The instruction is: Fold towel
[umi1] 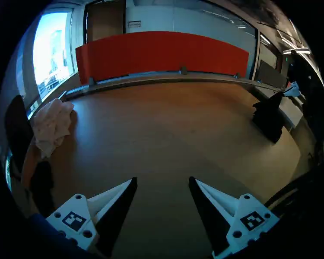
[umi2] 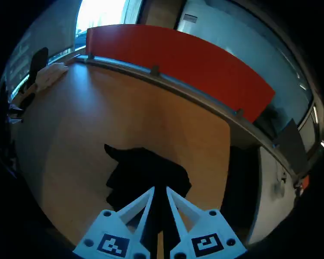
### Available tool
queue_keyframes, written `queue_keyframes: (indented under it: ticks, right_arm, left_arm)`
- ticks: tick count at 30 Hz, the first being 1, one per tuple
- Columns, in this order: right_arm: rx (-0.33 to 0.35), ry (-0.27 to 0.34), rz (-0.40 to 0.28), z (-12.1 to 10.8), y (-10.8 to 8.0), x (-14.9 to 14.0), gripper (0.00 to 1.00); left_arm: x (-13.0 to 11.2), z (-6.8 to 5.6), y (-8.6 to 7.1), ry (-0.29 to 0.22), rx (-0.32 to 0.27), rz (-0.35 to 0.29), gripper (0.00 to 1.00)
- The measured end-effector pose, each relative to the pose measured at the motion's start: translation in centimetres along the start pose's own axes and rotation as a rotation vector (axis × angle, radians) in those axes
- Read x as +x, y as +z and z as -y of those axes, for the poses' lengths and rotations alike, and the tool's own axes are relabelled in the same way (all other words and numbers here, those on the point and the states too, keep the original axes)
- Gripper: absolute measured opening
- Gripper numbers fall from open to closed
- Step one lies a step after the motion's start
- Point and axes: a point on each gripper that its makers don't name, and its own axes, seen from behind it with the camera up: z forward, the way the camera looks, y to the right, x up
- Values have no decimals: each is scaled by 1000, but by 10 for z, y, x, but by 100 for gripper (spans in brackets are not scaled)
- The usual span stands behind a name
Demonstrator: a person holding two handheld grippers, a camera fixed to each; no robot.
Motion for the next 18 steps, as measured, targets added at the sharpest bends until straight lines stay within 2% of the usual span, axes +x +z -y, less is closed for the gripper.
queue_keyframes:
  ticks: [8, 18]
  right_arm:
    - [-18, 15, 67, -3, -1, -39, 3]
    - [-28, 83, 155, -4, 8, -89, 3]
  left_arm:
    - [-2, -4, 0, 10, -7, 2, 88]
    - [-5, -2, -2, 15, -3, 7, 88]
